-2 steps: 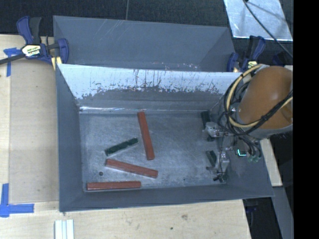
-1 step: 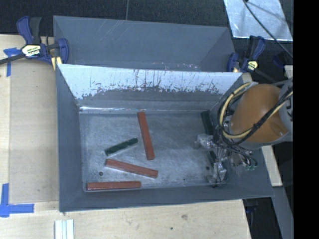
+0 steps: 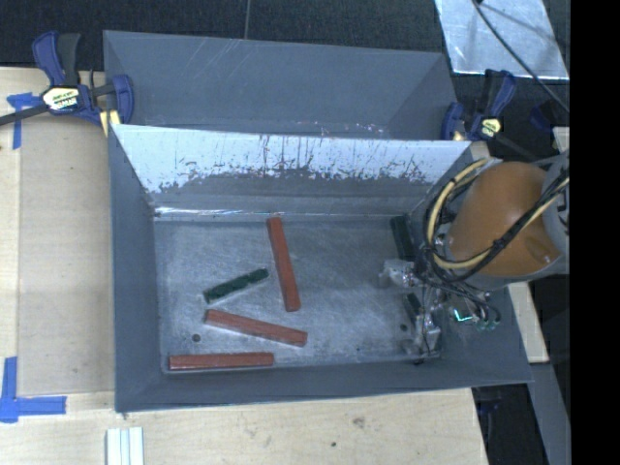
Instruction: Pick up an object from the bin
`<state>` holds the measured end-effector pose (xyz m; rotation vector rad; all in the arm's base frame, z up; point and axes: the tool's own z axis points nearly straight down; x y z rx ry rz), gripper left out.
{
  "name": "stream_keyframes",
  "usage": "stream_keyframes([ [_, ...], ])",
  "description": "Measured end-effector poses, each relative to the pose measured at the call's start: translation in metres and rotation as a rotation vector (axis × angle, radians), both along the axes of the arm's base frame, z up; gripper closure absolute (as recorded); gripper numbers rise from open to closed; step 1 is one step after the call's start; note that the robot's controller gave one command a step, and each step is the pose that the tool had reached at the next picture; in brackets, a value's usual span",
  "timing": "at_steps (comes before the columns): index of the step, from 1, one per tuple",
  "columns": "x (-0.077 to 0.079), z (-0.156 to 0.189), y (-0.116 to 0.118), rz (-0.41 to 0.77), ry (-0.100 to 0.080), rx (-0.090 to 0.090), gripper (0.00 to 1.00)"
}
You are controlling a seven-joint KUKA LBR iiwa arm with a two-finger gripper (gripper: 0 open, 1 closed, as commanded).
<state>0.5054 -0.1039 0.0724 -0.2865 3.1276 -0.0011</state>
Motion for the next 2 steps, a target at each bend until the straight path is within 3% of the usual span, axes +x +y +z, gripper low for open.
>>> stream_keyframes([
  [1,0.019,0.033,0.152,0.075,-0.004,0.002,0.00],
  [2,0.089,0.014,0.211,0.306,-0.006,0.003,0.00],
])
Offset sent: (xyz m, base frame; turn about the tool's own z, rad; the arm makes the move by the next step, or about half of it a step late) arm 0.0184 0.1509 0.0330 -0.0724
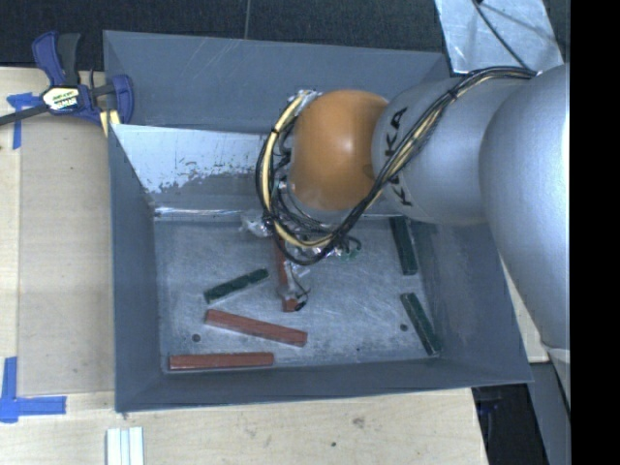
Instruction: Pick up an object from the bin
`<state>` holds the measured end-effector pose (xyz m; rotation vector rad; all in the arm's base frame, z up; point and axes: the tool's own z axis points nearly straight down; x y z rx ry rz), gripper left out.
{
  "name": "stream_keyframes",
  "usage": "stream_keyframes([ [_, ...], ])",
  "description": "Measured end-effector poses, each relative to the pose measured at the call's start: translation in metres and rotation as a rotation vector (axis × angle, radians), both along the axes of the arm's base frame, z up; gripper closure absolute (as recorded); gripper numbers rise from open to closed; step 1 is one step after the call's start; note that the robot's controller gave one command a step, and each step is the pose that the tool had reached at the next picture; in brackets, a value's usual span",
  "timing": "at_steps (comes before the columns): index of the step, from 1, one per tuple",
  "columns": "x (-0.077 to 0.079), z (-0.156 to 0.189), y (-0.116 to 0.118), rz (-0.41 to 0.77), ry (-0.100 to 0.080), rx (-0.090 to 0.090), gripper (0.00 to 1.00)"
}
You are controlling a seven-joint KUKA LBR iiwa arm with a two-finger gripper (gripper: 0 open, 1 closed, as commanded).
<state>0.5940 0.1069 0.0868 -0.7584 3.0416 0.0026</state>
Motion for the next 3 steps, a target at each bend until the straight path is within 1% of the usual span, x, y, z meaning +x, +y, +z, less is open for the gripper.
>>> stream_keyframes([
  [1,-0.024,-0.015,0.025,0.194,0.000,-0.001,0.00],
  [2,-0.025,-0.016,0.024,0.192,0.001,-0.002,1.00],
  [3,-0.018,0.134,0.026,0.240,-0.007,-0.002,1.00],
])
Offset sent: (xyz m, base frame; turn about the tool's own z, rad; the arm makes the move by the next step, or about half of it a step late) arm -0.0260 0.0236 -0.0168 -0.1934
